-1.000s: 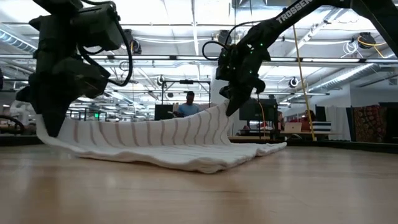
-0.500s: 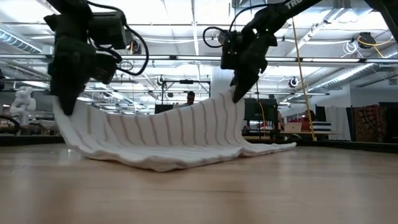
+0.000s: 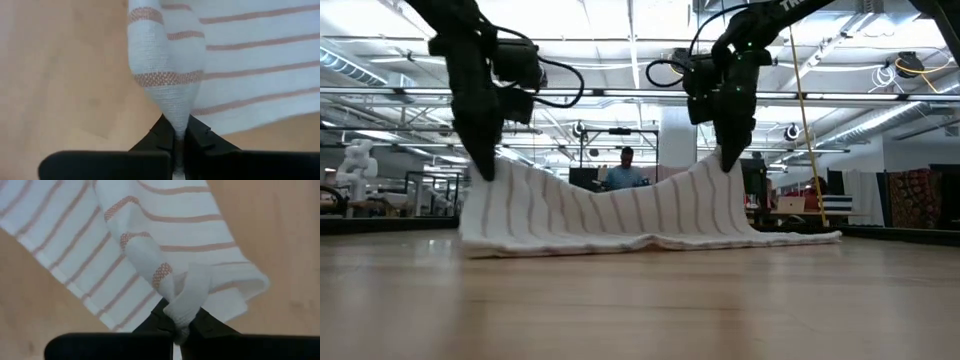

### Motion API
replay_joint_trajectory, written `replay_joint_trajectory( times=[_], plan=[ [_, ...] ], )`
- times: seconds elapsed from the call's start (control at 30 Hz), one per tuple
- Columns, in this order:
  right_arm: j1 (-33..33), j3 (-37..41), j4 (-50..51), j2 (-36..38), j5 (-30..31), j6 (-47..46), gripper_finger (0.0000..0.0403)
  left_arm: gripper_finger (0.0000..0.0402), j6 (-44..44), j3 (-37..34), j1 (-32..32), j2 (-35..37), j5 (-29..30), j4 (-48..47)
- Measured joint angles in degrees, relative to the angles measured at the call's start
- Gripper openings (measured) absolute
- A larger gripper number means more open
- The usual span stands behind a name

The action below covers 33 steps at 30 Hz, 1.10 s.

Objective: Roll towel
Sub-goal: Roll the white towel

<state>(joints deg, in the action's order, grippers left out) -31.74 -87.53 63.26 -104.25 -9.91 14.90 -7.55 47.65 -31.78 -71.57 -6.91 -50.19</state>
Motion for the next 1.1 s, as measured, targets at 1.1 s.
replay_joint_trajectory(
  times=[1.1],
  plan=[
    [-18.8, 0.0, -5.9, 6.2, 7.8, 6.4, 0.0000, 0.0015, -1.3, 1.6, -12.5, -5.6, -6.3, 32.0]
  ],
)
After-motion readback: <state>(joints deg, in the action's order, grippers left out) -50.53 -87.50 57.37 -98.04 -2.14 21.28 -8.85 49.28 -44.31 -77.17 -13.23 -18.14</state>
